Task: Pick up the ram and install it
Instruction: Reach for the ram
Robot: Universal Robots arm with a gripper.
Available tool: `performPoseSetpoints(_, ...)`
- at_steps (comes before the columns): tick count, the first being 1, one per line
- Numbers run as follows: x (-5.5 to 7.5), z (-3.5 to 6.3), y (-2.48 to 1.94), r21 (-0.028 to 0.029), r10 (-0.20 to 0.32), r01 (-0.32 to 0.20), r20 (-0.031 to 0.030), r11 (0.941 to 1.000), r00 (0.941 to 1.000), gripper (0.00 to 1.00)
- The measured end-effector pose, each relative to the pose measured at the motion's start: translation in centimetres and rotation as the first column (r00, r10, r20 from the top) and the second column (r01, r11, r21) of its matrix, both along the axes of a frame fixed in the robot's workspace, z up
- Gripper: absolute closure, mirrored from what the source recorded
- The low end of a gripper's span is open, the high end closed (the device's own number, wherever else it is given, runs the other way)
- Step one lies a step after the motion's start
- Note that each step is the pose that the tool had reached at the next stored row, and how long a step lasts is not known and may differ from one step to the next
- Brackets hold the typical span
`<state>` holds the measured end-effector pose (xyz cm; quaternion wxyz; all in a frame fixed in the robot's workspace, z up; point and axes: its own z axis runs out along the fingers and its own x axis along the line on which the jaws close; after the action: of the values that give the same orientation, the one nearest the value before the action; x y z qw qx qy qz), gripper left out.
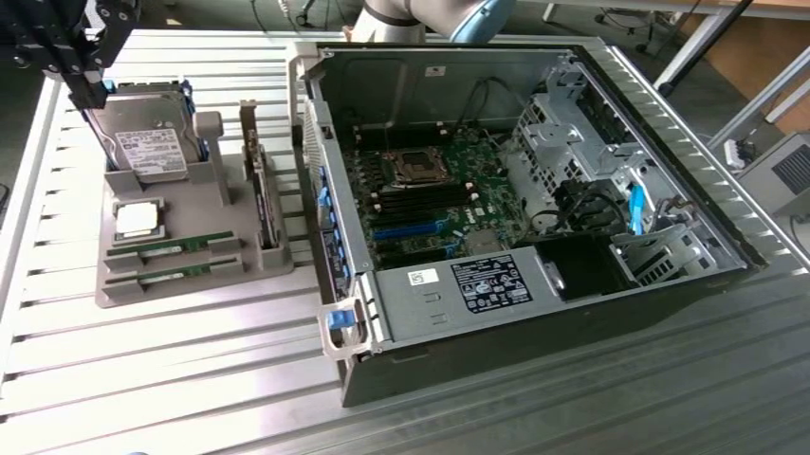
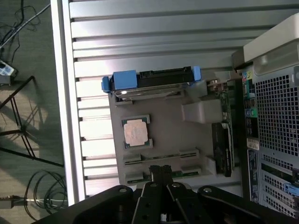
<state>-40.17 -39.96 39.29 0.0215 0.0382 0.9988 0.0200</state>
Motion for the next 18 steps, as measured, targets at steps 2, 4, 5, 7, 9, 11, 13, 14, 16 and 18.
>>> performPoseSetpoints(2, 0.1, 0.01, -0.10, -0.0001, 0.000, 0.000, -0.0001, 1.0000, 1.0000, 0.91)
performPoseSetpoints(4, 0.2, 0.00, -0.25, 0.0000, 0.000, 0.000, -0.0001, 1.0000, 1.0000, 0.91)
performPoseSetpoints(5, 0.2, 0.00, -0.37, 0.0000, 0.000, 0.000, 0.0000, 1.0000, 1.0000, 0.91)
performPoseSetpoints(7, 0.3, 0.00, -0.61, 0.0000, 0.000, 0.000, -0.0001, 1.0000, 1.0000, 0.91)
performPoseSetpoints(9, 0.4, 0.00, -0.77, 0.0000, 0.000, 0.000, -0.0001, 1.0000, 1.0000, 0.91)
performPoseSetpoints(11, 0.5, 0.00, -0.96, 0.0000, 0.000, 0.000, -0.0001, 1.0000, 1.0000, 0.91)
performPoseSetpoints(13, 0.5, -0.01, -1.16, 0.0000, 0.000, 0.000, 0.0000, 1.0000, 1.0000, 0.91)
performPoseSetpoints(14, 0.5, -0.01, -1.26, 0.0000, 0.000, 0.000, -0.0001, 1.0000, 1.0000, 0.91)
performPoseSetpoints(16, 0.6, -0.01, -1.44, 0.0000, 0.000, 0.000, 0.0000, 1.0000, 1.0000, 0.91)
performPoseSetpoints(18, 0.8, -0.02, -1.74, 0.0000, 0.000, 0.000, 0.0000, 1.0000, 1.0000, 0.91)
